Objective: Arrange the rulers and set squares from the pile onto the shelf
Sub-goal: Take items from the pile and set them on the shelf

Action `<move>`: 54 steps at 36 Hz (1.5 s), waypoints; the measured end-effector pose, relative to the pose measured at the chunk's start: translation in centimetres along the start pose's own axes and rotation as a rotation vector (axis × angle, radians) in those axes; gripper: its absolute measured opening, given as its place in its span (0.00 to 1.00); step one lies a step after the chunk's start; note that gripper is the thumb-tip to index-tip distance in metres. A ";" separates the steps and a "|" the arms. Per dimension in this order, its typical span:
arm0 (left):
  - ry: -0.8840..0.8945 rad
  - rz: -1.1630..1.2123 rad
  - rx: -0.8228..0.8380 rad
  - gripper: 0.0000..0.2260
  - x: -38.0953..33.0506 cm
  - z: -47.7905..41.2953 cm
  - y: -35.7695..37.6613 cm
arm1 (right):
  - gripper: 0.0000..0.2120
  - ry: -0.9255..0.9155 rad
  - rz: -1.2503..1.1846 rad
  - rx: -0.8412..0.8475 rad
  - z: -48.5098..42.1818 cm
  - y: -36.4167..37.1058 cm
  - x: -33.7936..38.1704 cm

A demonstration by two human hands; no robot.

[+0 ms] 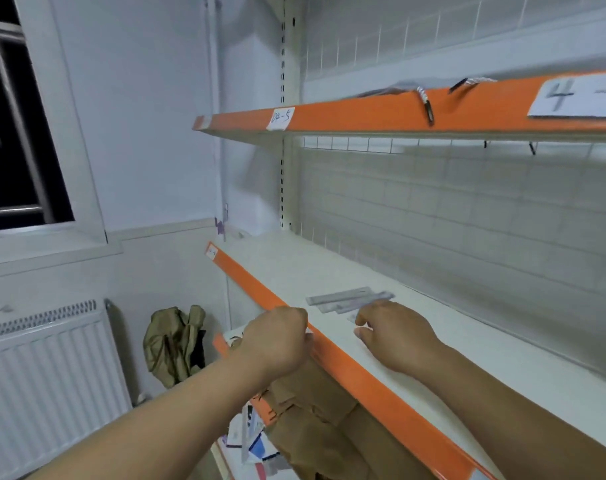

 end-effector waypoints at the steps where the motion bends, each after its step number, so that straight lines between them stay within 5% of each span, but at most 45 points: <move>1: 0.005 0.002 0.004 0.14 0.4 -0.9 0.2 | 0.13 0.001 -0.003 0.013 -0.8 0.4 -0.1; 14: 0.158 0.021 0.080 0.14 4.5 -13.0 2.4 | 0.12 0.126 0.002 0.063 -10.0 3.9 -0.1; 27: 0.440 0.023 0.184 0.16 8.6 -23.5 4.0 | 0.12 0.512 0.076 0.113 -16.7 7.4 1.1; 38: 0.575 0.048 0.235 0.16 8.9 -25.7 5.8 | 0.20 0.460 0.050 0.282 -17.6 9.8 0.4; 54: 0.616 0.058 0.263 0.16 8.3 -27.3 6.4 | 0.13 0.450 -0.049 0.379 -19.4 7.7 -0.9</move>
Point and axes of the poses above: each hand's wrist, its own z-axis away from the middle knuckle, its own y-axis out of the palm, x = y × z, the point moved 2 cm from there along -z, towards the middle knuckle, and after that the axes turned 7 degrees about -y, right-handed, at the moved point
